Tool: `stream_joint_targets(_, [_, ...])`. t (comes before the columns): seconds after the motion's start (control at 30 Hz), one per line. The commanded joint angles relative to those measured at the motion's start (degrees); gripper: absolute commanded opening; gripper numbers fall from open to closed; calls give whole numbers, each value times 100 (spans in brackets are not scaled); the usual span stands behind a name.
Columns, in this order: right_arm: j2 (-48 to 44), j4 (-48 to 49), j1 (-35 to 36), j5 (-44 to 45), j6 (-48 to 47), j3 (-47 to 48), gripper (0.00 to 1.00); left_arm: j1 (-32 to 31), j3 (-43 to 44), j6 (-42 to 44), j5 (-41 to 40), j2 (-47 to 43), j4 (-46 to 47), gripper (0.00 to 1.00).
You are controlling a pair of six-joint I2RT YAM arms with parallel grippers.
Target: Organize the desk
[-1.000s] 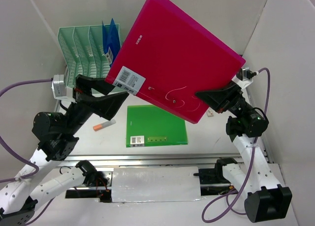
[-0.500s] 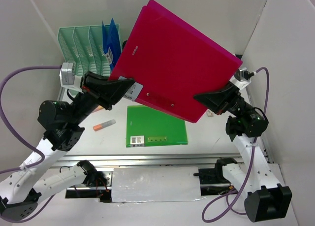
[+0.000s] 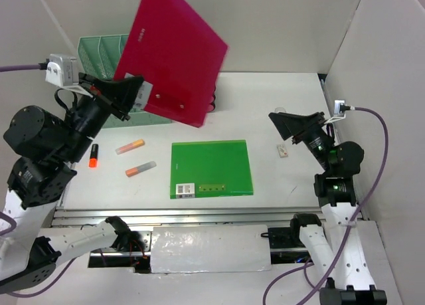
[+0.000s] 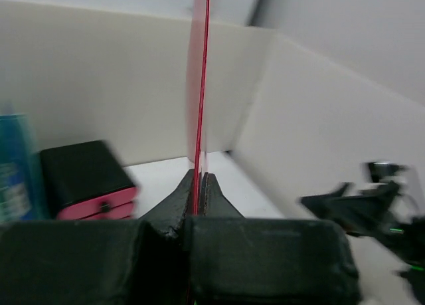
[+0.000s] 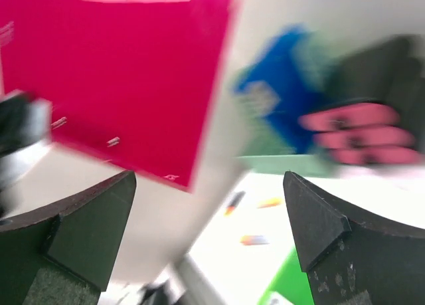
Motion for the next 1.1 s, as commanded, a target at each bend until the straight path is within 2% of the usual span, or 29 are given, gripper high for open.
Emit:
stream_joint_targets(0.0, [-186,-3227,-22,1722,-1925,663,100,15,631,1032,-1733,166,-1417,0])
stream_joint_targets(0.03, [-229,-3743,-22,2107,-2030,768,100,6,719,1216,-1989,227,-1576,0])
stream_joint_targets(0.13, [-396,-4239,-22,2365,-2382,1076,100,15,826,1648,-2842,245,-2061,0])
stream_joint_targets(0.33, [-590,-4592,-22,2077,-2576,1340,100,15,554,1763,-4273,324,-2868,0])
stream_joint_targets(0.43, [-616,-4488,-22,1778,-2541,1306,100,41,151,1982,-4532,307,-2547,0])
stream_joint_targets(0.47, [-625,-4400,-22,1707,-2471,1288,100,320,71,2139,-4453,341,-2397,0])
stream_joint_targets(0.53, [-616,-4311,-21,1593,-2392,1226,100,1057,166,2149,-3106,508,-2193,0])
stream_joint_targets(0.57, [-582,-4302,-22,1488,-2383,1235,100,2210,271,1993,-2307,805,-2219,0])
stream_joint_targets(0.63, [-537,-4337,-21,1425,-2409,1287,100,3149,736,1790,-438,1157,-2386,0])
stream_joint_targets(0.67, [-529,-4355,-22,1416,-2435,1314,100,3553,834,1728,-105,1385,-2369,0])
stream_joint_targets(0.8, [-625,-4364,-4,1426,-2462,1332,100,3802,1107,1570,363,1712,-2115,0])
stream_joint_targets(0.83, [-634,-4329,-4,1373,-2418,1323,100,3969,1142,1421,764,1800,-2079,0])
stream_joint_targets(0.97, [-529,-4197,-4,1153,-2374,1305,100,3970,1256,1113,1460,2221,-1738,0])
stream_joint_targets(1.07, [-520,-4118,-4,1118,-2347,1253,100,3970,1291,972,1428,2406,-1508,0])
